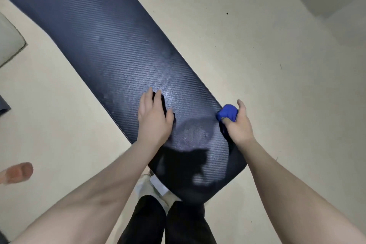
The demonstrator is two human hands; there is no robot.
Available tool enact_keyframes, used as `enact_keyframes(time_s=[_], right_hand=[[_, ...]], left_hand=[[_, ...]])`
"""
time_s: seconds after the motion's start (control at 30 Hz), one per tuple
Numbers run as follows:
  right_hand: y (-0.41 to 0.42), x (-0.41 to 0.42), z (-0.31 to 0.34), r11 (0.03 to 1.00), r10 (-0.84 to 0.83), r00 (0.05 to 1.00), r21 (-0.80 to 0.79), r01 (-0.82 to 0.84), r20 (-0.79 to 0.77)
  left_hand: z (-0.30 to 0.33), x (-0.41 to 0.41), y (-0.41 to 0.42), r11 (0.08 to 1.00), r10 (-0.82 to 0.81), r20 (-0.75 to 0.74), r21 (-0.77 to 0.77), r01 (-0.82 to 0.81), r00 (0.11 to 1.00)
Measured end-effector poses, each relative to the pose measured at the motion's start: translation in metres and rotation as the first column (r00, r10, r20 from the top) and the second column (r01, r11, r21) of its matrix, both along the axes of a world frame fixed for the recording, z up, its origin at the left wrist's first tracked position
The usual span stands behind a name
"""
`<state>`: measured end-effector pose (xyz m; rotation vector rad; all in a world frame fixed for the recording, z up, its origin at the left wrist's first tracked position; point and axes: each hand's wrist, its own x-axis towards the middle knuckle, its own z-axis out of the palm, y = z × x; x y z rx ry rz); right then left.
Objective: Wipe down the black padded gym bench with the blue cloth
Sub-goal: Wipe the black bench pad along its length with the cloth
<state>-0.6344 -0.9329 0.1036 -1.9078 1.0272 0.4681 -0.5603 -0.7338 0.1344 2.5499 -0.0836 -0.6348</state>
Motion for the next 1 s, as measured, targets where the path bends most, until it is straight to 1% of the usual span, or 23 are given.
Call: enact_keyframes(time_s=[0.1, 0.2, 0.3, 0.43, 0.53, 0.6, 0.67, 0.77, 0.93, 1.0], right_hand=[[0.013, 0.038, -0.009, 0.985, 0.132, 0.990, -0.119, -0.125, 0.049], [0.030, 0.084, -0.012, 0.968, 0.185, 0.982, -0.178, -0.175, 0.038], [0.049, 0.119, -0.013, 0.961, 0.161, 0.987, -0.231, -0.152, 0.022], [0.079, 0.187, -0.012, 0.957, 0.101, 0.994, -0.278, -0.089, 0.030], [0.110, 0.258, -0.012, 0.956, 0.040, 0.999, -0.290, -0.033, 0.019], [0.128, 0.301, -0.008, 0.954, -0.007, 1.000, -0.300, 0.003, -0.011], [0.143, 0.336, -0.006, 0.947, -0.019, 0.999, -0.322, 0.003, -0.048], [0.164, 0.381, -0.005, 0.937, -0.019, 0.998, -0.349, -0.002, -0.057], [0.189, 0.456, -0.006, 0.939, -0.015, 0.998, -0.344, -0.005, -0.055], [0.196, 0.486, -0.008, 0.943, -0.049, 0.998, -0.332, 0.030, -0.046]], left_hand=[[-0.009, 0.023, -0.004, 0.998, -0.013, 0.019, -0.055, 0.014, 1.000], [-0.011, 0.048, 0.004, 0.995, 0.037, 0.004, -0.095, -0.037, 0.999], [-0.010, 0.082, 0.025, 0.994, 0.011, 0.001, -0.105, -0.011, 1.000], [-0.012, 0.155, 0.064, 0.991, -0.081, 0.040, -0.099, 0.084, 0.996], [-0.011, 0.220, 0.108, 0.989, -0.130, 0.082, -0.057, 0.135, 0.988], [-0.007, 0.259, 0.139, 0.980, -0.192, 0.092, -0.026, 0.195, 0.977], [-0.004, 0.294, 0.164, 0.968, -0.250, 0.108, -0.005, 0.252, 0.962], [-0.001, 0.343, 0.189, 0.962, -0.271, 0.131, 0.006, 0.273, 0.953], [0.003, 0.424, 0.202, 0.961, -0.277, 0.127, 0.017, 0.277, 0.953], [0.004, 0.457, 0.205, 0.957, -0.289, 0.120, 0.008, 0.291, 0.950]])
